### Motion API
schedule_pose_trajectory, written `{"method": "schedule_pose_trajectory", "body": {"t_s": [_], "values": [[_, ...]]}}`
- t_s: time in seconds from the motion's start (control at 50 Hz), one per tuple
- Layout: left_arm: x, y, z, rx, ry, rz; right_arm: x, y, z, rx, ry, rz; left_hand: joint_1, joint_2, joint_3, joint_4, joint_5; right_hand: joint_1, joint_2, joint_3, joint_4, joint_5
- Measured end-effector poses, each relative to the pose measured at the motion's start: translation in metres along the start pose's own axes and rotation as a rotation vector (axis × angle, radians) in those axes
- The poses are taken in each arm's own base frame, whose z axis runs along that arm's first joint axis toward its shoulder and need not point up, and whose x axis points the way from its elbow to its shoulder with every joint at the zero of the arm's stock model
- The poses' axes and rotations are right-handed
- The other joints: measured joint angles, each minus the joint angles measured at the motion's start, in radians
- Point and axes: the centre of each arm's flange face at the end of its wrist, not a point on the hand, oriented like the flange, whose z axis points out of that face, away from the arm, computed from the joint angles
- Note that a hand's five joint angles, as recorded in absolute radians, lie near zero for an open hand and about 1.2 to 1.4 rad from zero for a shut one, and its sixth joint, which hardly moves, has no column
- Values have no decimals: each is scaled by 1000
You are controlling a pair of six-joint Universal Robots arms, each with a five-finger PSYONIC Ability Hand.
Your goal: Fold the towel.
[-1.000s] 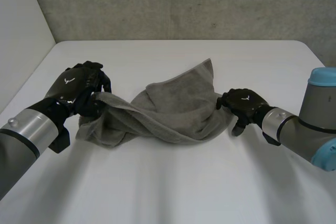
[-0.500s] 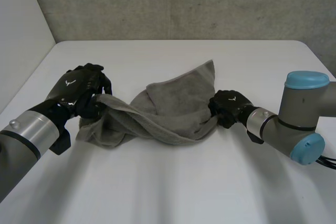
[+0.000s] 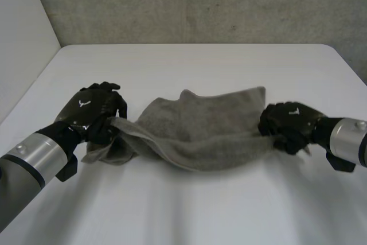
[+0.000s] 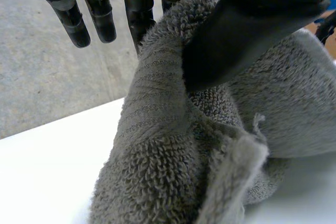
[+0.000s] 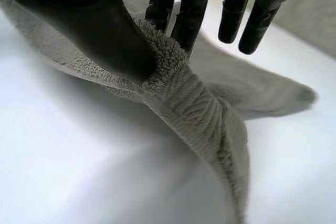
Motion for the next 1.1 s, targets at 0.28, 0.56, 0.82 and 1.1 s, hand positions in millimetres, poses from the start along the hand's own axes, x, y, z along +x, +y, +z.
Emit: {"method": "schedule_pose_trajectory", "body": {"t_s": [0.28, 0.56, 0.82, 1.1], "values": [[-37, -30, 62, 67, -20, 159, 29, -65, 19, 218, 90, -126, 0, 0, 0, 0, 0, 0, 0, 0, 0, 0], [-40, -199, 72, 597, -52, 312, 76, -230, -51, 941, 360, -119, 0, 3, 0, 0, 0, 0, 10, 0, 0, 3], [-45, -117, 60, 447, 39, 200, 52, -138, -15, 683, 215, -50, 0, 5, 0, 0, 1, 0, 10, 0, 0, 4], [-22, 33, 37, 17, 118, 259, 2, 1, 21, 279, 106, -33, 0, 4, 0, 0, 1, 0, 10, 0, 0, 4]]}}
